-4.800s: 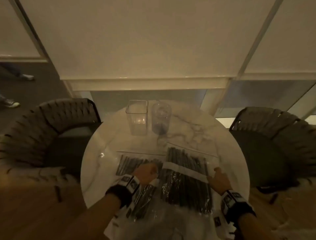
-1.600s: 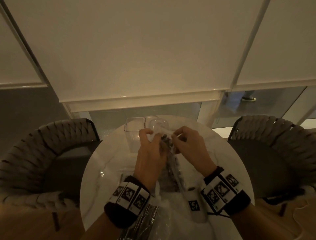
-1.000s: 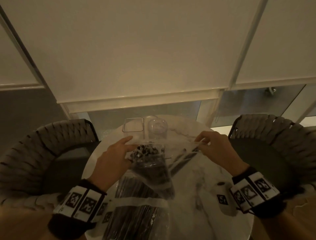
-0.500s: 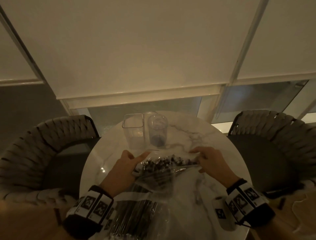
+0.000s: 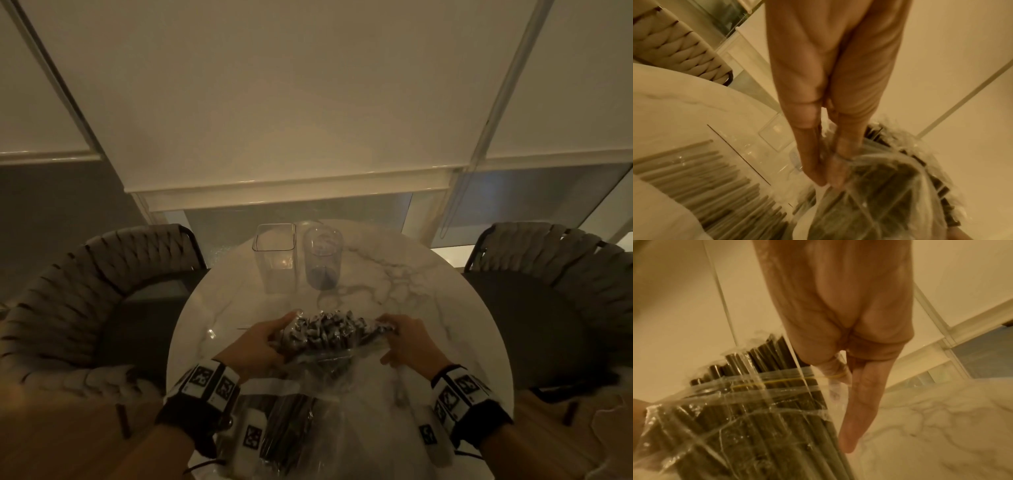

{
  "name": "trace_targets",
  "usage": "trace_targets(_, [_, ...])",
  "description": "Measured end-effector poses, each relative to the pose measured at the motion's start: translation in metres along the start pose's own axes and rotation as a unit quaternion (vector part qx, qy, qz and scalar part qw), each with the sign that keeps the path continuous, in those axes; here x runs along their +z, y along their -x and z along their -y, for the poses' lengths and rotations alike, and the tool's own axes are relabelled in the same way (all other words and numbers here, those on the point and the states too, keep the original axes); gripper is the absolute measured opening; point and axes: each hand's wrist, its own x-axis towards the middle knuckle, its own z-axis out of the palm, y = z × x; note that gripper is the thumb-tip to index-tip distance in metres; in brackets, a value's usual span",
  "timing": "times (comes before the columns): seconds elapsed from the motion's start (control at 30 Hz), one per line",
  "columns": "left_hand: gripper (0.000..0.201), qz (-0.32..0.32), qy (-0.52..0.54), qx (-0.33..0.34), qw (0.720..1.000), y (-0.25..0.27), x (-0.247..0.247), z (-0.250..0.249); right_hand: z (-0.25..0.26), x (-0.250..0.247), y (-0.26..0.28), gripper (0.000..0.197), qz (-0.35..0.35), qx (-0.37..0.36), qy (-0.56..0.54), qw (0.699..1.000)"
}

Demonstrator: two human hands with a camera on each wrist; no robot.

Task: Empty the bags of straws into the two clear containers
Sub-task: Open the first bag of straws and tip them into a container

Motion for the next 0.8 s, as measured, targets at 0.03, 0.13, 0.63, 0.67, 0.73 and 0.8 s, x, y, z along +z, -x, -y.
trace_targets(0.03, [0.086,0.008,0.017,-0.014,1.000,-0.002,0.001,0.000,-0.003,0.002,-0.003,0.035,-0.004,0.012,-0.011,1.000])
trace_targets(0.13, [0.086,0.059,0.086,-0.057,0.993,-0.005,0.002,0.000,-0.009,0.003,-0.009,0.040,0.003,0.038,-0.056,0.998])
trace_targets(0.63, [0.114,-0.055,-0.102,-0.002,0.993,-0.031,0.021,0.016,-0.008,0.018,-0.020,0.018,0.052,0.061,-0.095,0.992])
trace_targets(0.67, [0.118,-0.079,-0.164,0.006,0.983,-0.035,0.022,0.021,-0.009,0.019,-0.022,0.018,0.053,0.062,-0.089,0.993])
trace_targets(0.73, [0.113,-0.092,-0.129,0.048,0.986,-0.043,0.027,0.030,-0.011,0.023,-0.024,0.025,0.060,0.060,-0.082,0.993])
trace_targets(0.8, [0.097,-0.111,-0.064,0.084,0.988,-0.046,0.036,0.031,-0.011,0.026,-0.023,0.025,0.072,0.063,-0.082,0.992])
